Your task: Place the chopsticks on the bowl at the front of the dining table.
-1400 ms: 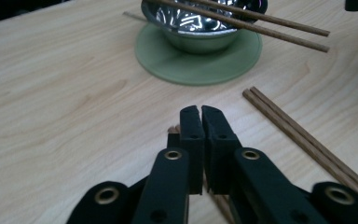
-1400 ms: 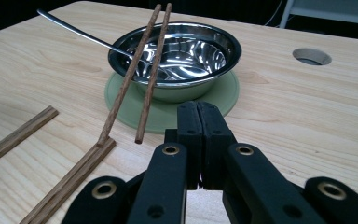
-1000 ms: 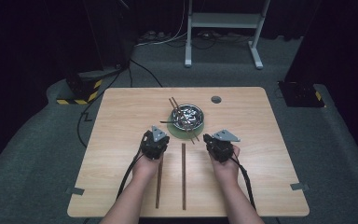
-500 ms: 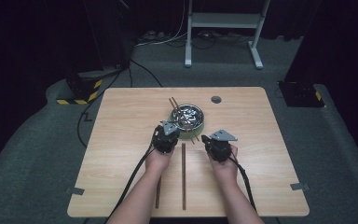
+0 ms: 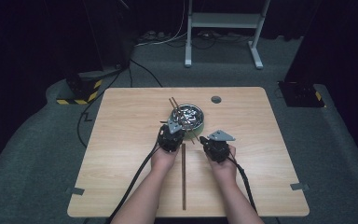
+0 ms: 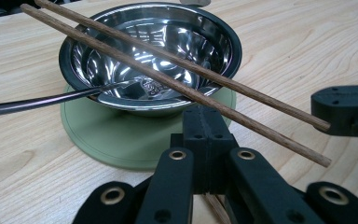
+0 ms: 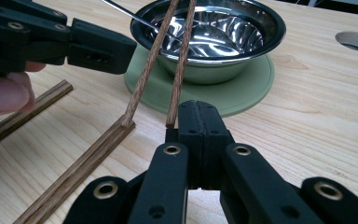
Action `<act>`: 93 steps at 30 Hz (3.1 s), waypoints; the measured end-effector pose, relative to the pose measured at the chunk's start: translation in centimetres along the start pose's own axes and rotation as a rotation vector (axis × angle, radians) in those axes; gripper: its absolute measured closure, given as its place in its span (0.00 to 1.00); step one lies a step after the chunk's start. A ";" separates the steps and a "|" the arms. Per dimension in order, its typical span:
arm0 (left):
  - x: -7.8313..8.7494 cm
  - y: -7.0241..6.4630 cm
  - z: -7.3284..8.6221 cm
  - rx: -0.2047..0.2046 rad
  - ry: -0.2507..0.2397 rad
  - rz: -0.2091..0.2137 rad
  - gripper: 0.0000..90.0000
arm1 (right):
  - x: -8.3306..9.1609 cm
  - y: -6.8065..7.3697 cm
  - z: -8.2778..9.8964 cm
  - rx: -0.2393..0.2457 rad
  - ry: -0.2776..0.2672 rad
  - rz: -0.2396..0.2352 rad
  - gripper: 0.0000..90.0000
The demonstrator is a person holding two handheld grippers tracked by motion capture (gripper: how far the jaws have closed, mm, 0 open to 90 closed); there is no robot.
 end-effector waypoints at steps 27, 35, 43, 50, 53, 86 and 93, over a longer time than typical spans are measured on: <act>-0.5 -0.3 0.1 0.006 0.000 0.009 0.99 | -0.4 1.0 -0.4 0.020 -0.008 -0.026 0.96; -0.5 -0.3 0.1 0.003 0.000 0.007 0.99 | -0.6 1.3 -0.5 0.023 -0.010 -0.040 0.97; -0.4 -0.4 0.1 -0.006 0.001 0.010 0.98 | -0.4 1.7 -0.5 0.043 -0.003 -0.052 0.97; -0.2 -0.2 0.0 -0.006 0.002 0.005 0.98 | -0.4 2.5 -0.7 0.063 -0.010 -0.072 0.97; -0.2 0.0 -0.1 0.000 -0.005 0.001 0.98 | -0.3 2.5 -0.8 0.051 -0.019 -0.061 0.97; -0.5 0.2 0.0 0.000 -0.001 -0.003 0.99 | -0.8 3.3 -1.1 0.085 -0.017 -0.071 0.96; -0.5 0.0 0.0 0.001 -0.003 0.000 0.99 | -0.8 3.6 -1.2 0.093 -0.015 -0.072 0.96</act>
Point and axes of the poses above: each handheld gripper's, and its own axes: x roughly backward along the jaws, z roughly out of its underside, y roughly to its left, the point moved 6 cm from there along -x, roughly forward along the jaws, and after that the axes turned 14 degrees about x, right-handed, at the moved point
